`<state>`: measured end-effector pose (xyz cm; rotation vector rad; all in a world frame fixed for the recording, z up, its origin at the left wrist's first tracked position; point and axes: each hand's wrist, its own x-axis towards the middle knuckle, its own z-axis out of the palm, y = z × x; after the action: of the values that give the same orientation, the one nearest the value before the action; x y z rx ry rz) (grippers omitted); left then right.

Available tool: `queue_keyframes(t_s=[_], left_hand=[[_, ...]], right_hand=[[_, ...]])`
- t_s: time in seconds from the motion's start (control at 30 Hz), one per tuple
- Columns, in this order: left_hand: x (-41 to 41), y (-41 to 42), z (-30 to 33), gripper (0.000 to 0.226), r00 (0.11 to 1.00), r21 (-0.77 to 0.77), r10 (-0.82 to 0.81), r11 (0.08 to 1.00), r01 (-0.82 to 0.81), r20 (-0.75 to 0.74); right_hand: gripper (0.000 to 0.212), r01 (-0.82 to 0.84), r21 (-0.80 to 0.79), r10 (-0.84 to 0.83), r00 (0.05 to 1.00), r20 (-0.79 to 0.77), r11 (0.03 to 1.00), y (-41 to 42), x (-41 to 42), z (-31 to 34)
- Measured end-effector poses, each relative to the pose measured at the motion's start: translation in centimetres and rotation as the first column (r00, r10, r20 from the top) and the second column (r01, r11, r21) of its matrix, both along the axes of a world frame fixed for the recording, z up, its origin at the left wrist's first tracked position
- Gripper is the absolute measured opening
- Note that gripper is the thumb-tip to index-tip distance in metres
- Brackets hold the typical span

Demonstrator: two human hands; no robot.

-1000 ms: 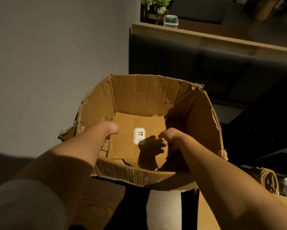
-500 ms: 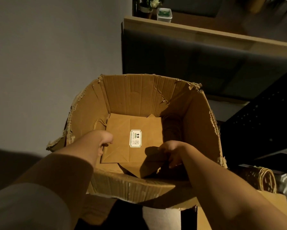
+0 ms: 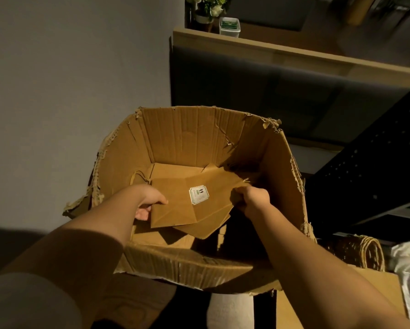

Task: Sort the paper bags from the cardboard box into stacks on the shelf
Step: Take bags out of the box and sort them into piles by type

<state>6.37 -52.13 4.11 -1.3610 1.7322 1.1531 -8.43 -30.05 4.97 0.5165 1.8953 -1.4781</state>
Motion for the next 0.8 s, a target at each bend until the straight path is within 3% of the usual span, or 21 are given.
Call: queue_keyframes(t_s=[0.07, 0.13, 0.2, 0.27, 0.43, 0.53, 0.8], left_hand=[[0.2, 0.6, 0.9, 0.044, 0.986, 0.04, -0.146, 0.989, 0.143, 0.086], [0.5, 1.4, 1.7, 0.045, 0.938, 0.068, -0.295, 0.955, 0.287, 0.18], [0.3, 2.0, 2.5, 0.043, 0.886, 0.021, -0.395, 0.915, 0.403, 0.244], [-0.1, 1.5, 2.5, 0.04, 0.879, -0.089, -0.424, 0.888, 0.45, 0.217], [0.2, -0.1, 1.2, 0.047, 0.924, -0.228, -0.363, 0.896, 0.382, 0.122], [0.3, -0.3, 0.4, 0.045, 0.941, -0.221, -0.333, 0.914, 0.339, 0.066], [-1.0, -1.9, -1.4, 0.037, 0.994, -0.068, -0.081, 0.994, 0.085, 0.07]], right_hand=[[0.016, -0.012, -0.06, 0.01, 0.999, -0.033, 0.998, -0.2, 0.0, 1.1], [0.022, -0.141, -0.06, 0.132, 0.982, -0.138, 0.988, -0.3, 0.3, 2.9], [0.026, -0.285, -0.02, 0.269, 0.924, -0.27, 0.958, -0.3, 0.6, 5.0], [0.028, -0.356, -0.012, 0.324, 0.863, -0.387, 0.934, -0.2, 0.8, 7.0], [0.03, -0.499, 0.03, 0.42, 0.694, -0.585, 0.866, -0.1, 1.5, 9.9], [0.028, -0.56, 0.095, 0.486, 0.608, -0.627, 0.823, -0.4, 2.1, 10.1], [0.029, -0.524, -0.001, 0.407, 0.662, -0.629, 0.851, -0.1, 1.8, 8.8]])
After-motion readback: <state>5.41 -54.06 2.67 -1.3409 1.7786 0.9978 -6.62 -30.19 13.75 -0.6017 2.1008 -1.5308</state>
